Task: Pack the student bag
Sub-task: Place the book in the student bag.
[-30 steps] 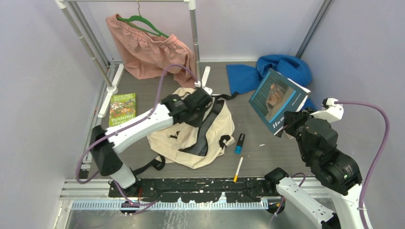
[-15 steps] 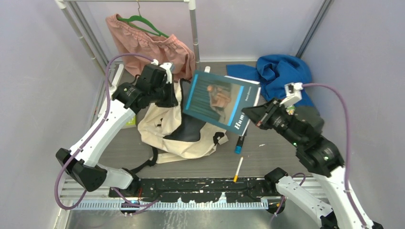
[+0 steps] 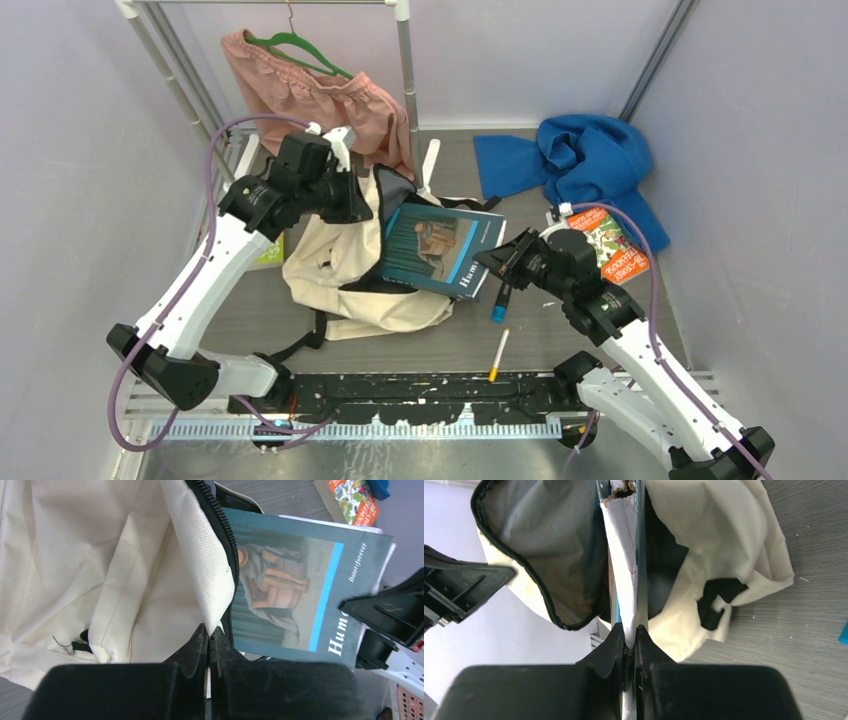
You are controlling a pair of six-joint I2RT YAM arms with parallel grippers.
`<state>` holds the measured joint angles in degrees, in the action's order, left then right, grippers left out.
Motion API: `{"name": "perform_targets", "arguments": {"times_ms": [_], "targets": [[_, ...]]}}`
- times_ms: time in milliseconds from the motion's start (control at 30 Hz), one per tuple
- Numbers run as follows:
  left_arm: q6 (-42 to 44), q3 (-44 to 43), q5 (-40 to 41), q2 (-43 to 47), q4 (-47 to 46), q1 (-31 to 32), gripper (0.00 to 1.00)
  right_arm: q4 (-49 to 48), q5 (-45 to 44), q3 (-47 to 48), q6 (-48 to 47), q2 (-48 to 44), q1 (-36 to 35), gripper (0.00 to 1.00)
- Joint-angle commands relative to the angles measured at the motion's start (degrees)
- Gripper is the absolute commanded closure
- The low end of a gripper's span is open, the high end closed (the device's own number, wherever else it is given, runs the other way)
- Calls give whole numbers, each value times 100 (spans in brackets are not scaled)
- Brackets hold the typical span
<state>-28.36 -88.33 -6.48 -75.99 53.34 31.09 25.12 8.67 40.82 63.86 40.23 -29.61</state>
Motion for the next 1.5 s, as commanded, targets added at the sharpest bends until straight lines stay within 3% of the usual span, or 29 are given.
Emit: {"name": "perform_targets", "arguments": {"times_ms": [0, 100, 367, 800, 833, 967, 1033, 1167, 1467], "targets": [[-57, -294, -611, 318, -771, -33, 100, -1135, 58, -189, 464, 17, -17, 99], [-63, -178, -846, 367, -962, -33, 100, -1819, 290, -378, 794, 345, -144, 99], [-74, 22, -1467, 452, -1467, -33, 100, -3070, -264, -268, 937, 1712, -1256, 99], [-210, 384, -1836, 704, -1774, -38, 100, -4351, -181, 637, 507, 4289, -1443, 99], [-190, 387, -1789, 707, -1705, -34, 100, -4307, -143, 665, 476, 4380, -1443, 91], [-134, 432, -1375, 714, -1466, -38, 100, -3775, -241, 703, 234, 4220, -1447, 39], [-110, 488, -1156, 747, -1422, -33, 100, -3188, -406, 780, -35, 3937, -1446, 24], [63, 509, -691, 765, -1161, -35, 100, -1890, -738, 919, -570, 3235, -1456, 4], [200, 883, -438, 835, -1092, -33, 100, 98, -1309, 1124, -1022, 1842, -1454, 0]]}}
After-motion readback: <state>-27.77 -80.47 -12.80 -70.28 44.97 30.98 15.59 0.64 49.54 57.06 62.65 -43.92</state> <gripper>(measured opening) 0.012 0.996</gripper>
